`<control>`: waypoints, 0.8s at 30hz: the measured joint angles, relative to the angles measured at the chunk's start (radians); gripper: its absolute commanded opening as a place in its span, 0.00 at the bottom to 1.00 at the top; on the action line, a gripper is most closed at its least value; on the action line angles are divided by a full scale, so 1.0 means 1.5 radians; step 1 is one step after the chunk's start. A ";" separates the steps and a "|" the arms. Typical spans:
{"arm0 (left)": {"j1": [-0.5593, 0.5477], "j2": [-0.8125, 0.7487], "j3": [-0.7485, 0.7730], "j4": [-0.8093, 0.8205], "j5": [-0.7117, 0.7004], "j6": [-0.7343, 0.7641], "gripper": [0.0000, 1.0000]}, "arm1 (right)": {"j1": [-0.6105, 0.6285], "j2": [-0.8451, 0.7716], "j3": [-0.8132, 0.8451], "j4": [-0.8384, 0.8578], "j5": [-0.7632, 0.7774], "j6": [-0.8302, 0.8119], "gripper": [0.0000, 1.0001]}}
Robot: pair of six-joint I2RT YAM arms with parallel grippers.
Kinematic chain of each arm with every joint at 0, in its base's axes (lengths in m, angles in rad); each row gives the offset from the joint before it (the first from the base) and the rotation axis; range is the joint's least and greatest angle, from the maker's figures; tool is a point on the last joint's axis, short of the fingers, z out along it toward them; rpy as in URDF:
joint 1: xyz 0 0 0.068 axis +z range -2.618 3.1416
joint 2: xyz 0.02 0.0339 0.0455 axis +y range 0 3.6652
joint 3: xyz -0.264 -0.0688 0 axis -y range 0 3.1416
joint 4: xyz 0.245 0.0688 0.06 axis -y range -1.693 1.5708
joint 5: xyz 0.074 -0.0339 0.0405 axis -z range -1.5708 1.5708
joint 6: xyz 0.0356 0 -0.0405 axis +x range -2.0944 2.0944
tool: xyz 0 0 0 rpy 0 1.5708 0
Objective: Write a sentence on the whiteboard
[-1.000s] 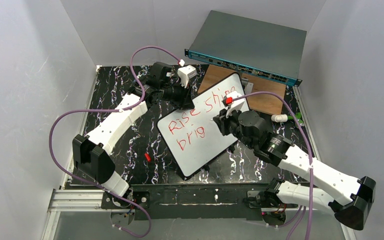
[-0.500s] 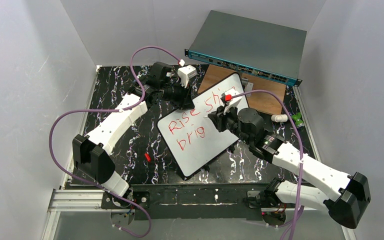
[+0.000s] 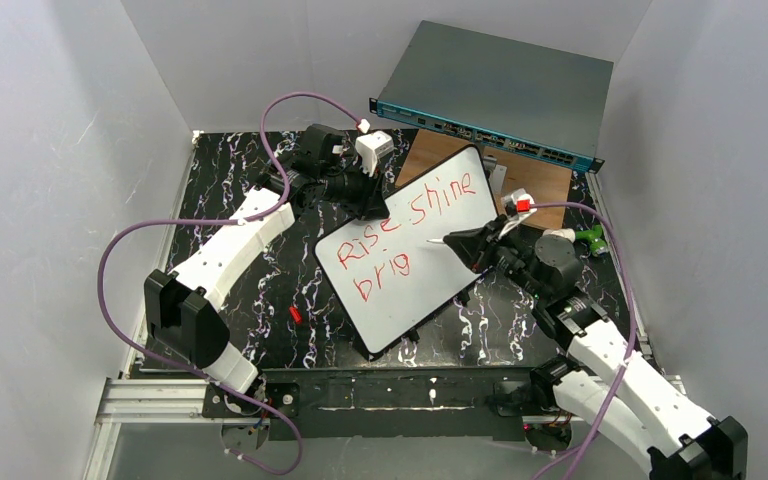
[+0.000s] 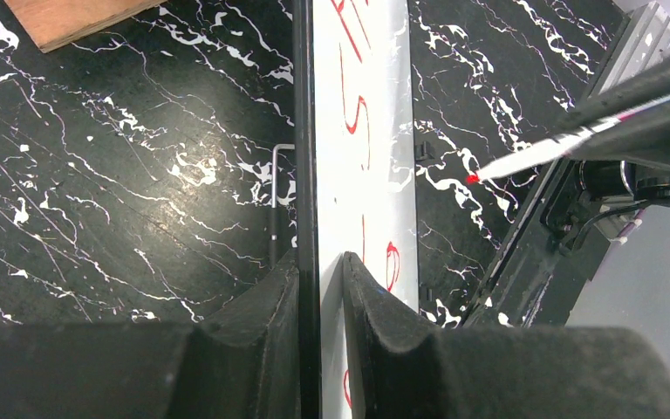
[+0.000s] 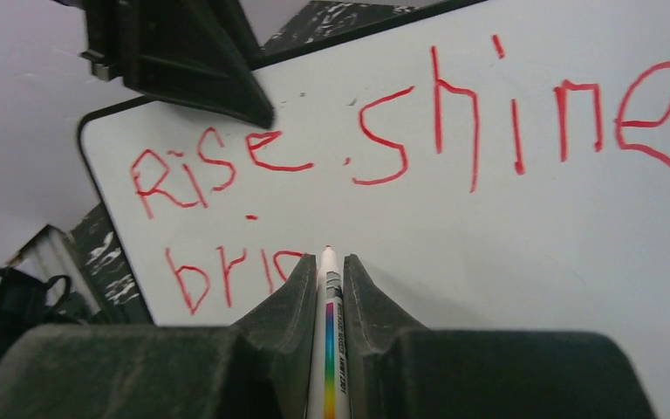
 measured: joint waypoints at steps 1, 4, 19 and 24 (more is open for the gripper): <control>0.000 0.000 0.000 0.000 0.000 0.000 0.00 | -0.009 -0.010 -0.004 0.002 -0.025 0.009 0.01; 0.000 0.000 0.000 0.000 0.000 0.000 0.00 | -0.044 -0.004 -0.004 0.009 -0.120 0.045 0.01; 0.000 0.000 0.000 0.000 0.003 0.000 0.00 | -0.110 0.192 0.111 -0.003 -0.342 0.155 0.01; 0.000 0.000 -0.001 0.001 0.003 0.000 0.00 | -0.110 0.207 0.117 -0.003 -0.338 0.163 0.01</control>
